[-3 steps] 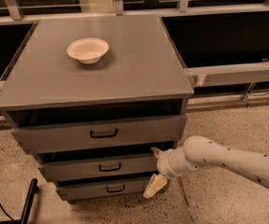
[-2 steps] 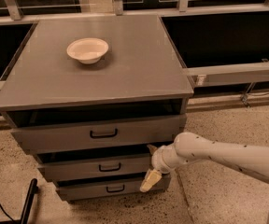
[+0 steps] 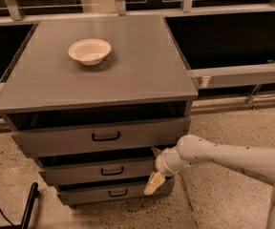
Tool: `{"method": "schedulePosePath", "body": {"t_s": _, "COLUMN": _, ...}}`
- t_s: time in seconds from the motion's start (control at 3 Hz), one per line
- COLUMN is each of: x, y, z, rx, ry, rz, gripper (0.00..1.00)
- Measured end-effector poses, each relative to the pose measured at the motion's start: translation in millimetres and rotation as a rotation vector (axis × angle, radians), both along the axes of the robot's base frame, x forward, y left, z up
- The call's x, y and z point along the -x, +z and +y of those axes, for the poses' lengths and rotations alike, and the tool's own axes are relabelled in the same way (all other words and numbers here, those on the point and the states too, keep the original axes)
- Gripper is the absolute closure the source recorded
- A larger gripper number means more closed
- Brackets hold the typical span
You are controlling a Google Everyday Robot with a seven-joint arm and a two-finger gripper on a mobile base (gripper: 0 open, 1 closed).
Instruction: Open middle drawer
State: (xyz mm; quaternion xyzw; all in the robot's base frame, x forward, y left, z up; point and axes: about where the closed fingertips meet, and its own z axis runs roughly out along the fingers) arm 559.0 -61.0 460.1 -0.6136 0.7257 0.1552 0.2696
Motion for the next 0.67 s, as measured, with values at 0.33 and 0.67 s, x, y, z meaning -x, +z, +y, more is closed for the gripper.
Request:
{"method": "schedulePosePath", "body": {"t_s": 0.33, "x": -8.4, "y": -5.9, "z": 0.2, "rx": 0.012, "ry": 0.009, "rz": -0.006, "gripper": 0.00}}
{"method": "schedulePosePath", "body": {"t_s": 0.67, "x": -17.0, "y": -14.2, "z": 2.0, "rx": 0.020, "ry": 0.017, "rz": -0.002, "gripper": 0.00}}
